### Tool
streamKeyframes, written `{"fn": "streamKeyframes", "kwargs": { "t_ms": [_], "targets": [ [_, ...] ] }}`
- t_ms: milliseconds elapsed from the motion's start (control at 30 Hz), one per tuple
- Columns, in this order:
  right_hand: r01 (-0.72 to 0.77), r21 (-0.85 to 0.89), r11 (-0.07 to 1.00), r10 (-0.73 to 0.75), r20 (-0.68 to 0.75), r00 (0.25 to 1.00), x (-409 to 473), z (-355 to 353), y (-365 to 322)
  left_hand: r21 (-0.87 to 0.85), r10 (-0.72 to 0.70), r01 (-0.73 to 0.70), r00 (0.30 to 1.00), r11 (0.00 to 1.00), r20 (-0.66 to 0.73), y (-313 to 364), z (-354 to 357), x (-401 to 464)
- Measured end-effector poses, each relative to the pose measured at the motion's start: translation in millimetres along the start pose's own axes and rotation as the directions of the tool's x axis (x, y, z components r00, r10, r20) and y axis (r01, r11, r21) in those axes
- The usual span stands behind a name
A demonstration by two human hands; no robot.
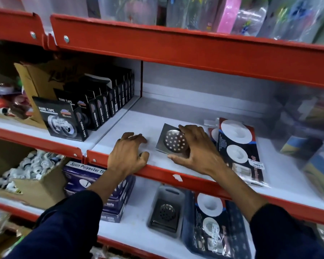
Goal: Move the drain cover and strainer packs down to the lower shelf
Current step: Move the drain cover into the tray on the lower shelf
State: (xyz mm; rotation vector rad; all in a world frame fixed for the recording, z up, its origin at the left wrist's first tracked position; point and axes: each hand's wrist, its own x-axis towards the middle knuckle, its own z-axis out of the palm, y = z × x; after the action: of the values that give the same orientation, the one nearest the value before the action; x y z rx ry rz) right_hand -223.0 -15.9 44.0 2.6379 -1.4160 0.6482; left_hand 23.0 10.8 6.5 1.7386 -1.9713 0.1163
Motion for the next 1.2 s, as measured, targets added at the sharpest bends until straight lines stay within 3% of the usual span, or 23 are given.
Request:
{"fn": "streamKeyframes", "kwargs": {
  "t_ms": [133, 267, 333, 400, 467, 567, 667, 800, 933, 1067, 1200],
  "targets": [
    [0.154, 0.022, 0.988, -0.151, -0.089, 0.984, -49.2, -5.7, -14.0, 0.010, -0.004, 0.003, 1.000, 1.000, 0.020, 0.9, 0.4, -1.9],
    [0.442, -0.006, 0.897, -0.431, -0.232, 0.872, -88.0, 24.0, -11.4, -0.003, -0.016, 0.016, 1.000, 1.000, 0.025, 1.1, 1.5, -2.2],
    [0.572, -0.018, 0.820, -0.561, -0.223, 0.797, -107.1, 47.8, -11.5, 0.000, -0.019, 0.019, 1.000, 1.000, 0.019, 1.4, 2.4, -2.4],
    [0.619, 0.002, 0.785, -0.613, -0.143, 0.777, -124.4, 75.6, -10.4, -0.001, -0.016, 0.016, 1.000, 1.000, 0.012, 1.5, 3.1, -2.4],
    [0.510, 0.072, 0.857, -0.513, 0.022, 0.858, -136.4, 104.4, -6.2, 0.000, -0.015, 0.015, 1.000, 1.000, 0.006, 1.3, 2.9, -2.0],
    [0.150, 0.095, 0.984, -0.171, 0.276, 0.946, -140.0, 140.1, -1.8, 0.003, -0.013, 0.013, 1.000, 1.000, 0.006, -0.1, 4.5, -1.4],
    [-0.069, 0.060, 0.996, 0.037, 0.421, 0.906, -133.1, 170.8, -0.8, -0.007, -0.019, 0.019, 1.000, 1.000, 0.004, -2.1, 6.5, -0.2],
    [-0.163, -0.062, 0.985, 0.172, 0.509, 0.844, -126.1, 205.2, 2.2, -0.021, -0.023, 0.023, 0.999, 1.000, -0.023, -2.7, 7.7, 0.6],
    [-0.129, -0.058, 0.990, 0.141, 0.496, 0.857, -127.5, 218.6, 4.9, -0.028, -0.023, 0.022, 0.999, 0.999, -0.033, -2.7, 7.1, 0.7],
    [-0.032, 0.038, 0.999, 0.012, 0.442, 0.897, -126.3, 197.0, 0.1, -0.019, -0.026, 0.025, 0.999, 0.999, -0.024, -2.8, 5.5, 1.1],
    [0.258, 0.057, 0.964, -0.264, 0.166, 0.950, -121.2, 140.4, -12.9, -0.008, -0.027, 0.027, 1.000, 1.000, -0.009, -0.9, 2.6, 0.3]
  ]
}}
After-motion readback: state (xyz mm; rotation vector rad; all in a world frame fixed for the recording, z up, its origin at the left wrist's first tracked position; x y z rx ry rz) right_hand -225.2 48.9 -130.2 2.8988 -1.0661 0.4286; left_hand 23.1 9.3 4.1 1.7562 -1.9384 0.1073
